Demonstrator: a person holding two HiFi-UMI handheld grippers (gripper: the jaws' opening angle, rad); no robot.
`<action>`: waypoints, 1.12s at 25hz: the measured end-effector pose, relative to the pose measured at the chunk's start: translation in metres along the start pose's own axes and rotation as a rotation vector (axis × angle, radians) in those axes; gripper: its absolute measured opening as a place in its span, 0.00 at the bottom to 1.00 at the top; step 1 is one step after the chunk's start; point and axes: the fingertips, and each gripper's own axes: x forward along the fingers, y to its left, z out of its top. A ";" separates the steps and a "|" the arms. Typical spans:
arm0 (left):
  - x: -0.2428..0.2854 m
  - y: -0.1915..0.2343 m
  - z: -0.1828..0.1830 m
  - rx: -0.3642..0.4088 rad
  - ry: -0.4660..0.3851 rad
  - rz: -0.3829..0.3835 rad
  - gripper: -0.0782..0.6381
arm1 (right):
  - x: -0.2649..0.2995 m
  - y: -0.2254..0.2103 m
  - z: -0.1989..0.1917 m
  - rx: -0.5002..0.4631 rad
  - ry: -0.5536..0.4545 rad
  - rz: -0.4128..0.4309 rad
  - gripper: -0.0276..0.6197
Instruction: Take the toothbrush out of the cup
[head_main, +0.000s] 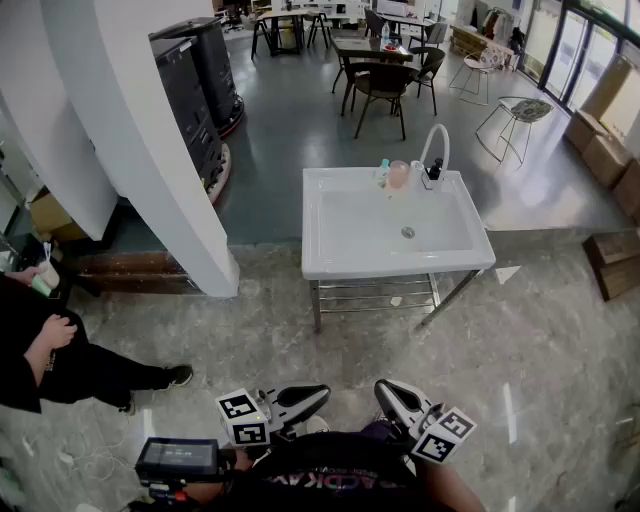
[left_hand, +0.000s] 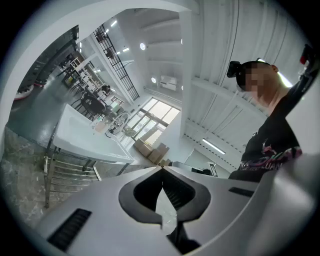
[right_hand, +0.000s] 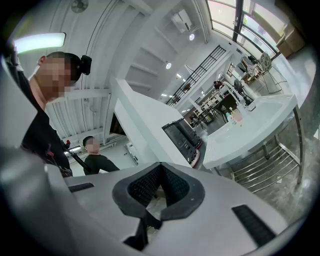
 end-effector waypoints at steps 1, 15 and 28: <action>0.000 0.001 -0.003 0.002 0.003 -0.001 0.12 | 0.000 0.000 -0.001 0.000 -0.001 0.001 0.06; -0.004 0.003 -0.004 0.007 0.005 0.004 0.12 | 0.003 0.001 -0.007 -0.005 -0.003 0.012 0.06; -0.015 0.004 0.000 0.082 0.006 0.032 0.12 | 0.002 -0.001 0.000 0.023 -0.061 0.009 0.06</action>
